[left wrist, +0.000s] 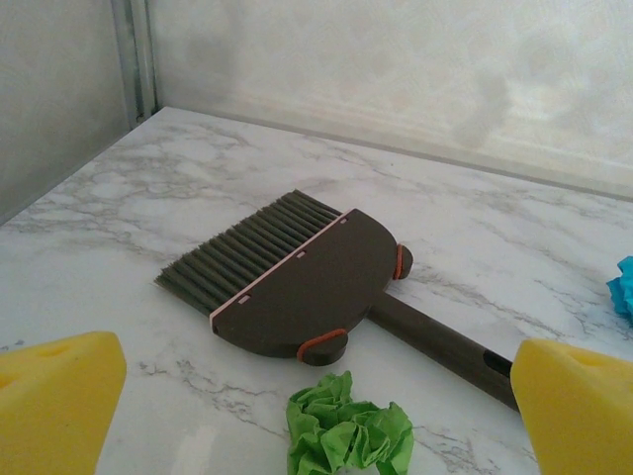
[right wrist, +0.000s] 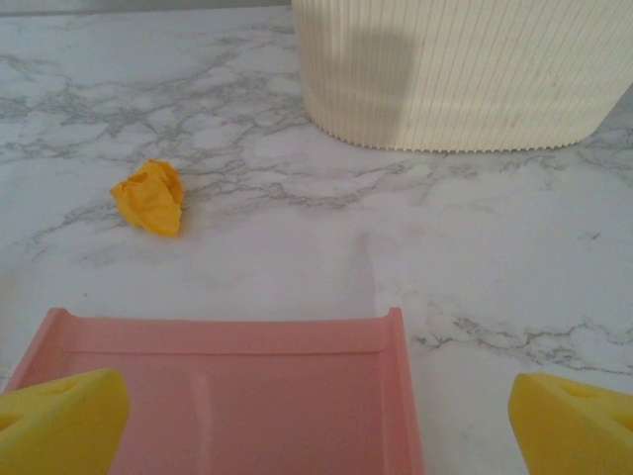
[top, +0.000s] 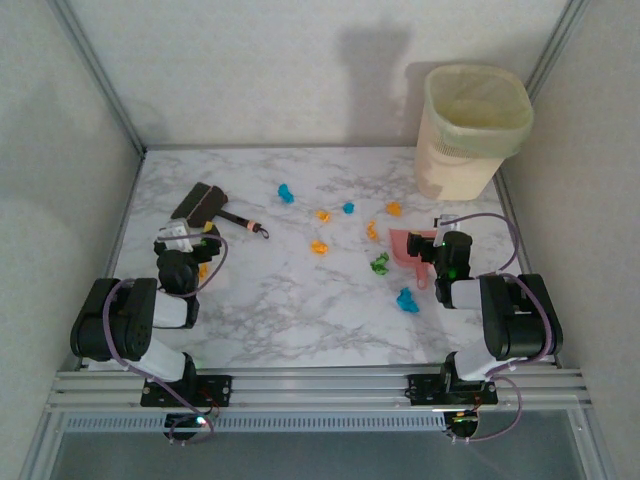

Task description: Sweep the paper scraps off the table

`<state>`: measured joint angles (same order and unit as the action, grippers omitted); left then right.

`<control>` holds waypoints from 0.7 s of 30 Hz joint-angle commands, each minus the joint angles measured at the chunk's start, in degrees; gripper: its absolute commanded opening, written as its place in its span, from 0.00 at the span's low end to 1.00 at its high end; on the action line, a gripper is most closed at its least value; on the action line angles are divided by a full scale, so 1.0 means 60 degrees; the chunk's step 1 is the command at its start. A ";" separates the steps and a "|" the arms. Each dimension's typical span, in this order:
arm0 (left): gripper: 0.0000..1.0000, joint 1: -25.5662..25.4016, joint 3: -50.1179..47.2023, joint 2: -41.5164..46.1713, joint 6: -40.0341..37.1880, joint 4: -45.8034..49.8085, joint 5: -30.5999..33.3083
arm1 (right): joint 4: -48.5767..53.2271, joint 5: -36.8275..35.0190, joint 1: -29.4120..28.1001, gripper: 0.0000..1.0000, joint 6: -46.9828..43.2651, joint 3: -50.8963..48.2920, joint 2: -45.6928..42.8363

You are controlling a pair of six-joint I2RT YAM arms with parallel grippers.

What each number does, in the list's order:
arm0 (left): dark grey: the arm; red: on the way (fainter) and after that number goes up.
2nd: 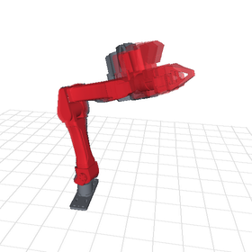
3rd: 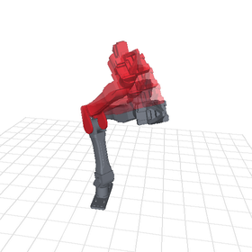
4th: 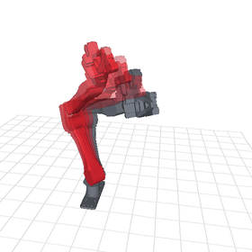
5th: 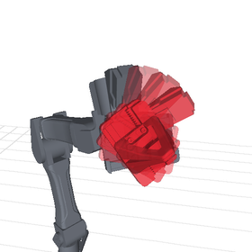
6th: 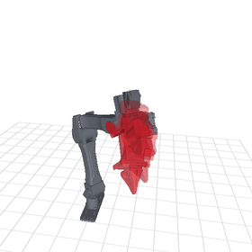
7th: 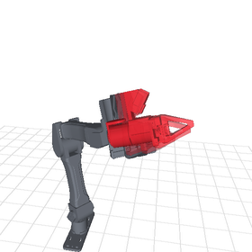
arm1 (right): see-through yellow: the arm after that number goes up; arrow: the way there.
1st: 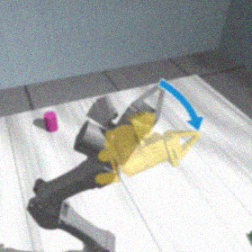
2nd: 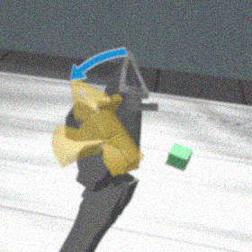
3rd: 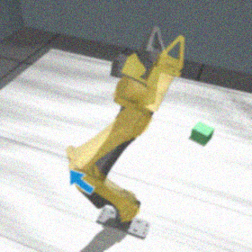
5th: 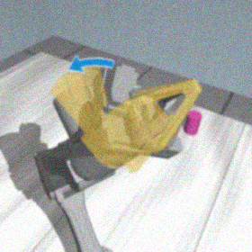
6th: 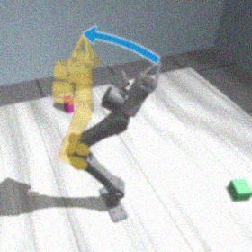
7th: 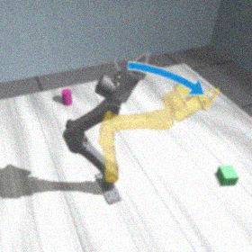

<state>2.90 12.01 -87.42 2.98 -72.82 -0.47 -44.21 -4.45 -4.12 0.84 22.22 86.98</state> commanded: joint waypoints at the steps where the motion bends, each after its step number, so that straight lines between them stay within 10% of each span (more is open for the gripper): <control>1: 0.99 0.0106 0.0217 0.0778 0.0042 0.0680 0.0128 | 0.0725 -0.0223 -0.0034 0.99 -0.0016 0.0267 -0.0947; 9: 0.99 0.0074 -0.0298 0.5149 0.1288 0.2081 0.0117 | 0.3782 -0.0577 -0.0396 0.99 0.1147 0.0860 -0.4859; 18: 1.00 0.0073 -0.0303 0.7980 0.8086 0.5810 0.4344 | 0.4800 -0.0520 -0.0382 0.99 0.7319 0.0162 -0.7899; 21: 0.99 0.0094 -0.0163 0.8108 0.8854 0.6800 0.4745 | 0.5162 0.1097 -0.0378 0.98 0.7574 0.0624 -0.7695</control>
<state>3.11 10.59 -39.44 43.94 -42.33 21.19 -16.40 -4.12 -6.24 35.66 24.73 39.35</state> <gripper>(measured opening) 0.995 0.979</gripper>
